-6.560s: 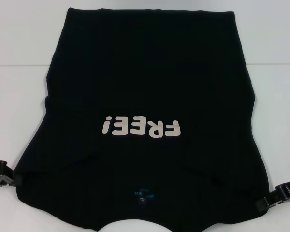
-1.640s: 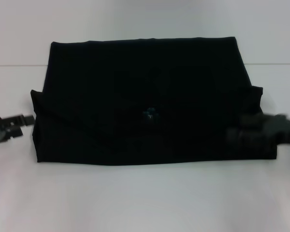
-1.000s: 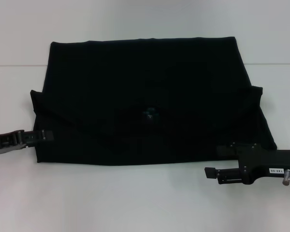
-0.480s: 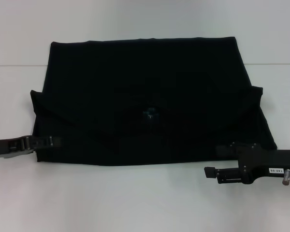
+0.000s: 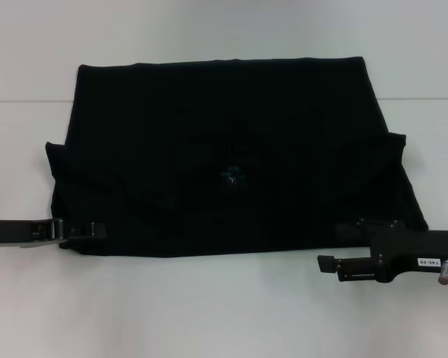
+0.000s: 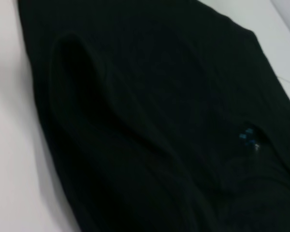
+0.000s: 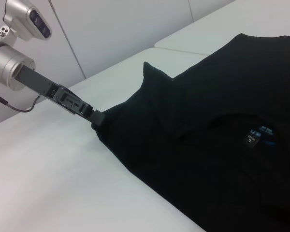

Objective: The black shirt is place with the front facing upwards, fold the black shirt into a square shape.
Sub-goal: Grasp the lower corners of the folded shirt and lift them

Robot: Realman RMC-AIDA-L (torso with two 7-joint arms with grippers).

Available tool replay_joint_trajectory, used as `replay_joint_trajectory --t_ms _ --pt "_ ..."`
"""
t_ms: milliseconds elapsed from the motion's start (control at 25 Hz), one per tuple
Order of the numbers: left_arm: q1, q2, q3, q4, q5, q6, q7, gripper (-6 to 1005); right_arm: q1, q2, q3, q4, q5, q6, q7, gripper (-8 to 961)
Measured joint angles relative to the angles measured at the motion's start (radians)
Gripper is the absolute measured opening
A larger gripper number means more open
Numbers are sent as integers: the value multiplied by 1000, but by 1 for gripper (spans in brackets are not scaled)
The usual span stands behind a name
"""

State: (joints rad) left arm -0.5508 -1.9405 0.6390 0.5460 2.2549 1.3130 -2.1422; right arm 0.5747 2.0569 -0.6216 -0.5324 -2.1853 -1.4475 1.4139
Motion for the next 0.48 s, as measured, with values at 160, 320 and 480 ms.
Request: replay_joint_trajectory --t_ms 160,320,480 --pt "0 5 3 0 0 5 -1 671 -7 -11 28 -7 2 -12 24 929" --pt "0 7 5 0 0 9 -1 560 -8 -45 78 -14 3 -35 101 927" --pt "0 8 5 0 0 10 0 245 -6 -89 84 -64 -6 -30 290 924"
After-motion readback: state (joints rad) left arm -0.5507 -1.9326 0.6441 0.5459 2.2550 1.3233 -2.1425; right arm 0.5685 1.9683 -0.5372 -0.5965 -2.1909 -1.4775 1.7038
